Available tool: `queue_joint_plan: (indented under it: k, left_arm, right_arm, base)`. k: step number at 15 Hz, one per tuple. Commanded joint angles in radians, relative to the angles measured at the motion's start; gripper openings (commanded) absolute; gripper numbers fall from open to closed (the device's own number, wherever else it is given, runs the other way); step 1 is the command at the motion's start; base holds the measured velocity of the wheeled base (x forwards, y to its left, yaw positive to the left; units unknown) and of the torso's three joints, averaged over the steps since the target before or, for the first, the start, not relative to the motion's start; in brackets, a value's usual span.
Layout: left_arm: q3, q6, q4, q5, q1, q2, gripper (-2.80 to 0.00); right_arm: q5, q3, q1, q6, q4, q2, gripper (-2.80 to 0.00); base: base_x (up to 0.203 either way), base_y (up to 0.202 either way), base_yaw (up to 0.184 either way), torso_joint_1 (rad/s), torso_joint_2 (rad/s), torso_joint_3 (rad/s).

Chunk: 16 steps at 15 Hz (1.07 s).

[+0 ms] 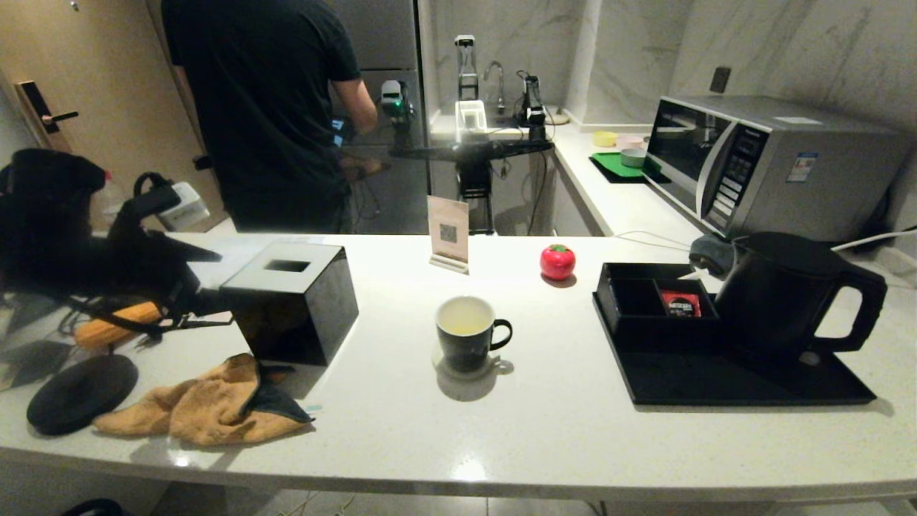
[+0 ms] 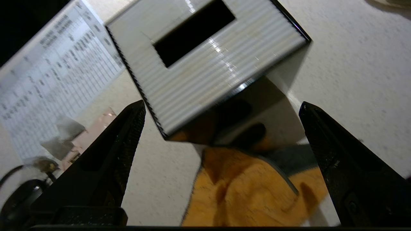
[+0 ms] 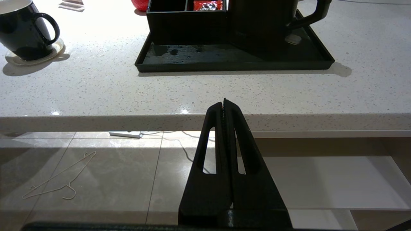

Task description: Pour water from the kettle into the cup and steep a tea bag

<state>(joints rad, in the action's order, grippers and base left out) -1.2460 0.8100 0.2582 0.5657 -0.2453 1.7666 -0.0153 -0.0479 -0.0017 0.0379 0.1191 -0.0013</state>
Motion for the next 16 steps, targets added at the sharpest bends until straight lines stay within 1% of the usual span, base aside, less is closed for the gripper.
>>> queue_joint_plan:
  k: [1, 5, 8, 9, 10, 13, 16]
  left_arm:
    - [-0.003, 0.015, 0.037, 0.002, -0.002, -0.01, 0.0]
    - [-0.002, 0.017, 0.103, 0.002, -0.002, -0.03, 0.0]
    - [-0.001, 0.007, 0.104, 0.01, 0.005, -0.05, 0.0]
    - [-0.001, -0.01, 0.103, 0.012, 0.008, -0.068, 0.0]
    - [-0.001, -0.036, 0.102, 0.012, 0.015, -0.092, 0.0]
    - [-0.001, -0.148, 0.095, 0.015, 0.045, -0.178, 0.0]
    - [0.004, -0.278, 0.094, 0.026, 0.079, -0.27, 0.0]
  right_arm:
    - [0.0, 0.0, 0.0, 0.0, 0.001, 0.001, -2.8]
    - [0.0, 0.0, 0.0, 0.0, 0.001, 0.001, -2.8]
    - [0.0, 0.0, 0.0, 0.0, 0.001, 0.001, -2.8]
    - [0.0, 0.0, 0.0, 0.0, 0.001, 0.001, -2.8]
    - [0.0, 0.0, 0.0, 0.0, 0.001, 0.001, -2.8]
    - [0.0, 0.0, 0.0, 0.0, 0.001, 0.001, -2.8]
    - [0.0, -0.001, 0.0, 0.0, 0.001, 0.001, -2.8]
  base:
    - [0.0, 0.0, 0.0, 0.0, 0.0, 0.0]
    - [0.0, 0.0, 0.0, 0.0, 0.0, 0.0]
    - [0.0, 0.0, 0.0, 0.0, 0.0, 0.0]
    - [0.0, 0.0, 0.0, 0.0, 0.0, 0.0]
    - [0.0, 0.0, 0.0, 0.0, 0.0, 0.0]
    - [0.0, 0.0, 0.0, 0.0, 0.0, 0.0]
    - [0.0, 0.0, 0.0, 0.0, 0.0, 0.0]
